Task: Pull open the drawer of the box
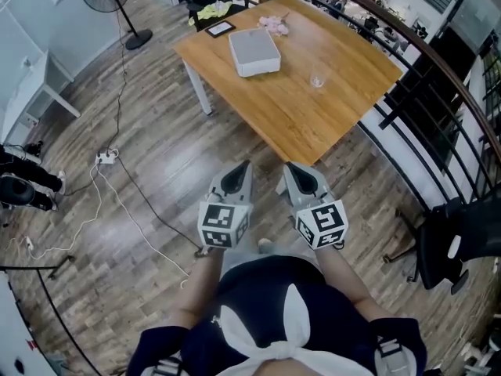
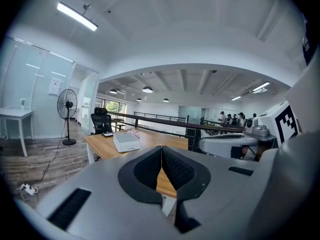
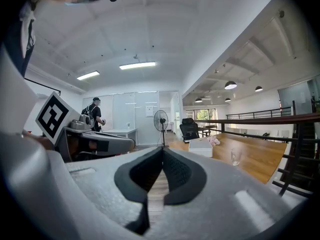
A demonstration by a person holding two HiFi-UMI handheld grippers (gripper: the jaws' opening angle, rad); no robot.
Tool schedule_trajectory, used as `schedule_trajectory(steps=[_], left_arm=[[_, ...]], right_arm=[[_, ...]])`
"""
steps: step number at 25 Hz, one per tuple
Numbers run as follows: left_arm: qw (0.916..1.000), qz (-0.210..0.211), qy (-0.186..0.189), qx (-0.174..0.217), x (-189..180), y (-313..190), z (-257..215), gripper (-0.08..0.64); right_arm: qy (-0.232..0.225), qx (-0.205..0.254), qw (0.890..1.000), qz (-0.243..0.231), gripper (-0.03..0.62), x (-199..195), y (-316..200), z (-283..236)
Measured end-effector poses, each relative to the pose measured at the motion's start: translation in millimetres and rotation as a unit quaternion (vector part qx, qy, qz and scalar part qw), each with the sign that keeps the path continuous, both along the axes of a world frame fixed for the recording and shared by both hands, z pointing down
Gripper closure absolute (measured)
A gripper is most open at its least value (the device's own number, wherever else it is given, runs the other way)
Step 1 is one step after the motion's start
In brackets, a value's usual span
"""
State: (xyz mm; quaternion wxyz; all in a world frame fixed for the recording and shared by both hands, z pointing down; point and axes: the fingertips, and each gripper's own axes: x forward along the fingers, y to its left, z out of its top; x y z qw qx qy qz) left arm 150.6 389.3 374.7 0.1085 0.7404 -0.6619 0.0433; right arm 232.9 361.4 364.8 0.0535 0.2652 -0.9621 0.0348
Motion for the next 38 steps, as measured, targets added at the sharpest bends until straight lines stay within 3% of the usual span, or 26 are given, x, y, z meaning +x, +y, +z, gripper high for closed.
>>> schedule_trajectory(steps=[5,12,22,26,33,38], left_arm=[[1.0000,-0.008,0.003,-0.005,-19.3,-25.1,5.2,0.541],[0.9994,0.005,0.011,-0.031,-78.0,-86.0,28.6,0.540],[0.9974,0.046,0.013,-0.055,-193.8,-204.4,32.1,0.540],[0.9968,0.066,0.007,-0.045,-227.2,-249.2,24.8,0.540],[0.9947,0.096,0.009,-0.035,-268.1,-295.2,19.8,0.541],[0.9922,0.121,0.008,-0.030,-270.4,-313.5,14.0,0.540]], right_arm=[[0.000,-0.013,1.000,0.002,0.594,-13.5,-26.5,11.0],[0.014,-0.025,1.000,0.011,0.594,-75.3,-90.2,26.5],[0.013,-0.033,0.998,0.060,0.594,-181.8,-216.6,21.3],[0.021,-0.036,0.996,0.081,0.594,-208.0,-255.1,22.5],[0.020,-0.035,0.992,0.120,0.593,-243.9,-291.7,19.5],[0.023,-0.043,0.990,0.133,0.592,-250.5,-309.1,21.2]])
